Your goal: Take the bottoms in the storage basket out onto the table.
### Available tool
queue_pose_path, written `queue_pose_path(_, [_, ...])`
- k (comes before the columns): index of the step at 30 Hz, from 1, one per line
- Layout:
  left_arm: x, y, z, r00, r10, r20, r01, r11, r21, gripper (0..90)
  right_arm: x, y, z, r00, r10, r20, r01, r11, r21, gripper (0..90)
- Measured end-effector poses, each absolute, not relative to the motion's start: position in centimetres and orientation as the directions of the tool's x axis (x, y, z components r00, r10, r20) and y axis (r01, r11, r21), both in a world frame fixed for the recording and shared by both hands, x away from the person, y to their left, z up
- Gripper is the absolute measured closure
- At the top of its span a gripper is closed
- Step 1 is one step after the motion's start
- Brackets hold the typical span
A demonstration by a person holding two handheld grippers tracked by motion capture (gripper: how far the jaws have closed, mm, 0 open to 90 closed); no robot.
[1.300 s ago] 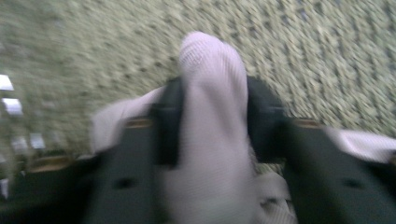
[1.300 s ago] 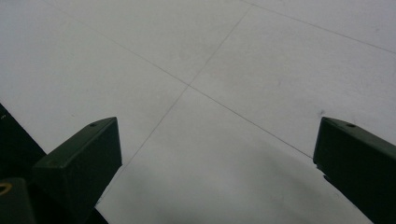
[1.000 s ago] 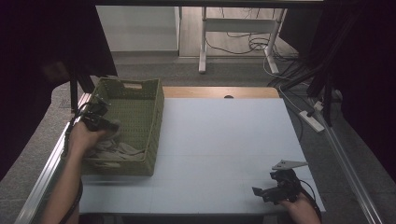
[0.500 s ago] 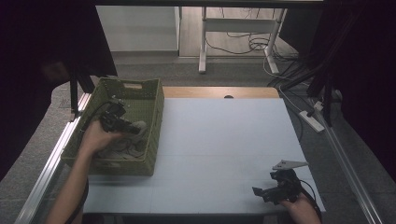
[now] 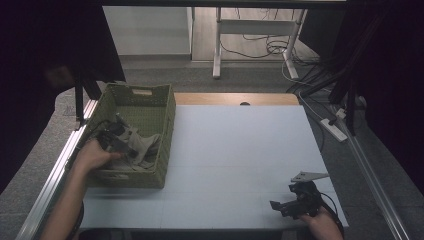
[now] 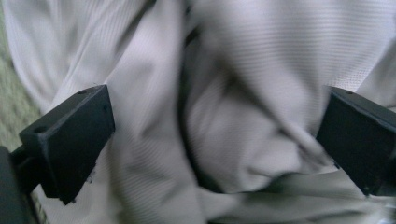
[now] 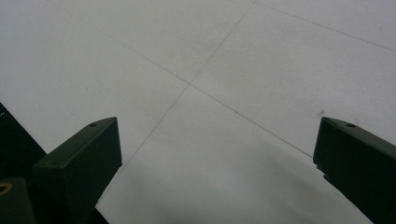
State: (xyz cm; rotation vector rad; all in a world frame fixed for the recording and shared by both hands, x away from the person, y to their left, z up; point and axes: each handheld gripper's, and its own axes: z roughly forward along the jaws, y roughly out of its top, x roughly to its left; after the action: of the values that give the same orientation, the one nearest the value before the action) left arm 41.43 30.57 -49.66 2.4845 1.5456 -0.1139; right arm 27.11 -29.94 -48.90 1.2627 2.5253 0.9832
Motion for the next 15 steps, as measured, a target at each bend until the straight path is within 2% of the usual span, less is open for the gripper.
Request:
queue_pose_path(1, [41.4,30.6,-49.7,0.446,0.877,-0.177,0.894,-0.426,0.139,2.0,27.1,-30.0,-48.9,-0.634,0.759,0.149,0.66,0.43,0.617,1.0])
queue_pose_path(4, [41.9,30.7,-50.8,0.403,0.89,-0.213,0.915,-0.398,0.065,2.3,27.1,-30.0,-48.9,-0.634,0.759,0.148,0.659,0.43,0.617,1.0])
queue_pose_path(6, [42.0,30.6,-51.1,0.396,0.891,-0.221,0.917,-0.396,0.045,5.8,27.1,-30.0,-48.9,-0.635,0.758,0.147,0.658,0.432,0.617,1.0])
queue_pose_path(8, [41.7,30.1,-50.9,0.428,0.884,-0.191,0.903,-0.427,0.049,10.3,27.0,-30.0,-48.9,-0.636,0.757,0.147,0.656,0.431,0.619,1.0])
queue_pose_path(10, [41.6,29.9,-50.7,0.441,0.879,-0.18,0.897,-0.439,0.055,21.9,27.0,-30.0,-48.9,-0.636,0.757,0.147,0.656,0.431,0.62,1.0])
queue_pose_path(11, [41.2,29.5,-50.2,0.469,0.86,-0.202,0.882,-0.467,0.062,32.4,27.0,-30.0,-48.9,-0.637,0.757,0.146,0.656,0.432,0.619,1.0])
queue_pose_path(12, [41.1,29.2,-50.1,0.477,0.848,-0.233,0.877,-0.477,0.06,50.6,27.0,-30.0,-48.9,-0.637,0.757,0.144,0.656,0.434,0.618,1.0])
queue_pose_path(13, [41.1,29.0,-50.1,0.465,0.856,-0.226,0.883,-0.467,0.05,57.7,27.0,-30.0,-48.9,-0.637,0.757,0.143,0.656,0.435,0.617,1.0])
queue_pose_path(15, [41.1,29.0,-50.0,0.455,0.858,-0.24,0.888,-0.459,0.042,65.1,27.0,-29.9,-48.9,-0.64,0.755,0.142,0.653,0.437,0.619,1.0])
